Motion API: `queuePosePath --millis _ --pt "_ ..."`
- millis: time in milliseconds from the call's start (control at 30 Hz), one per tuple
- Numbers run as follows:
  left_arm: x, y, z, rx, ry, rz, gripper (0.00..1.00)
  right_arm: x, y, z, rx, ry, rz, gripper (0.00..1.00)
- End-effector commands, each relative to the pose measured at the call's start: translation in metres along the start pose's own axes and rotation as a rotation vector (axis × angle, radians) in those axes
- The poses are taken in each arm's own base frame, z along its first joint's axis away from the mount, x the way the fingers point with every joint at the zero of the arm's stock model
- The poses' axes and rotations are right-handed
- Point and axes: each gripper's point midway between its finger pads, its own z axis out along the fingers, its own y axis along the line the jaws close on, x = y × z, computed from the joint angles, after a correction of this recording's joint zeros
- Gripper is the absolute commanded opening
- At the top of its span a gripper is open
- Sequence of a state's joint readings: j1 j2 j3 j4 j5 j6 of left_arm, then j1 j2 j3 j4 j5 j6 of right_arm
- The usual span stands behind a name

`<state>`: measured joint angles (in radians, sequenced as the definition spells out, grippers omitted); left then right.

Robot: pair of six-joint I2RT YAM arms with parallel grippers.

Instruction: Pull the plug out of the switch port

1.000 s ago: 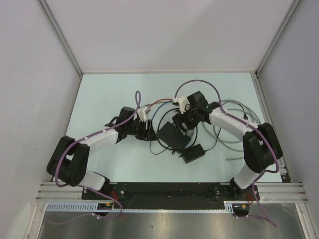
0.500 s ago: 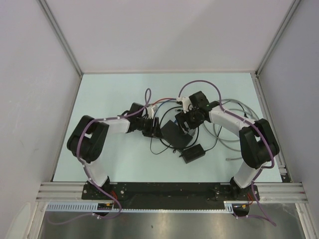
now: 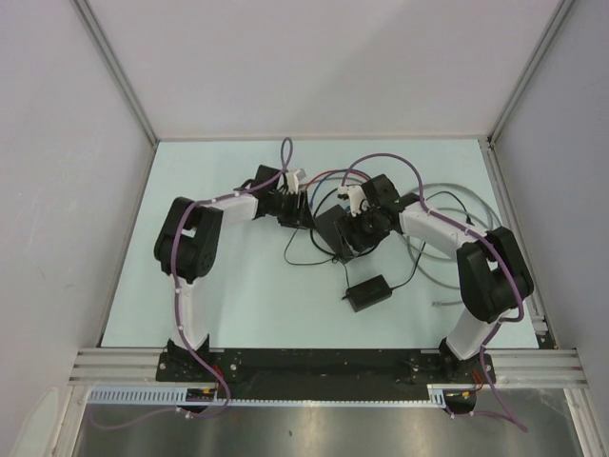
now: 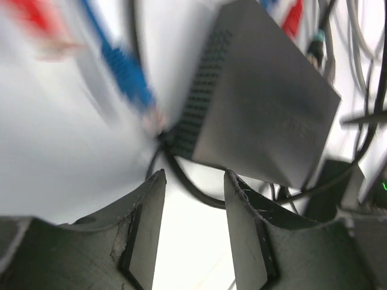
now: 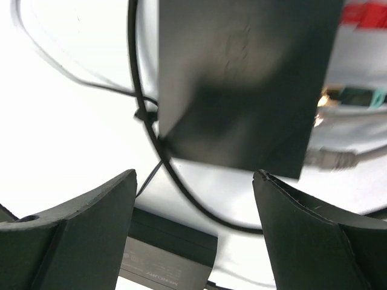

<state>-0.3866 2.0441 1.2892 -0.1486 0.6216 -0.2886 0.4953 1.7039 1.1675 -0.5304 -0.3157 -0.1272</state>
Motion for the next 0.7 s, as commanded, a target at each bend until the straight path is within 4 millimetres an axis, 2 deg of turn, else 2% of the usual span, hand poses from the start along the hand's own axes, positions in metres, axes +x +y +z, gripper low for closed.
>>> queuePosePath --millis 0,67,133,167,200,233,267,300,367,400,500,533,567,667 --pt "-0.050 0.012 -0.025 -0.051 -0.101 0.072 0.51 -0.017 0.010 -0.021 -0.010 -0.059 -0.054 0.83" --pt "-0.056 0.001 -0.041 -0.029 -0.122 0.082 0.55 -0.017 0.012 -0.024 -0.015 -0.062 -0.146 0.83" --pt "-0.053 -0.011 -0.055 0.001 -0.130 0.070 0.61 -0.017 0.017 -0.024 0.005 -0.054 -0.243 0.82" --pt "-0.045 -0.013 -0.061 0.006 -0.127 0.057 0.62 -0.018 0.017 -0.023 0.012 -0.055 -0.277 0.82" --pt "-0.054 -0.030 -0.079 0.020 -0.179 0.082 0.64 -0.021 0.020 -0.022 0.015 -0.063 -0.351 0.81" --pt "-0.055 -0.033 -0.087 0.013 -0.201 0.083 0.64 -0.022 0.017 -0.019 0.031 -0.060 -0.380 0.79" --pt "-0.045 -0.032 -0.091 0.008 -0.200 0.068 0.65 -0.022 0.017 -0.017 0.035 -0.056 -0.415 0.76" --pt "-0.052 -0.045 -0.108 0.010 -0.251 0.097 0.65 -0.025 0.019 -0.015 0.035 -0.059 -0.478 0.76" --pt "-0.045 -0.044 -0.119 -0.012 -0.268 0.108 0.65 -0.021 0.020 -0.009 0.027 -0.037 -0.548 0.75" --pt "-0.047 -0.051 -0.131 -0.017 -0.298 0.132 0.66 -0.018 0.022 -0.006 0.025 -0.018 -0.604 0.75" --pt "-0.037 -0.049 -0.142 -0.052 -0.308 0.152 0.67 -0.010 0.019 0.003 0.034 0.030 -0.642 0.73" --pt "-0.038 -0.052 -0.149 -0.057 -0.326 0.164 0.67 -0.009 0.016 0.005 0.042 0.037 -0.642 0.70" --pt "-0.034 -0.048 -0.149 -0.073 -0.324 0.166 0.67 -0.007 0.012 0.011 0.055 0.053 -0.640 0.58" --pt "-0.029 -0.045 -0.157 -0.100 -0.339 0.187 0.67 -0.007 -0.001 0.017 0.101 0.088 -0.661 0.52"
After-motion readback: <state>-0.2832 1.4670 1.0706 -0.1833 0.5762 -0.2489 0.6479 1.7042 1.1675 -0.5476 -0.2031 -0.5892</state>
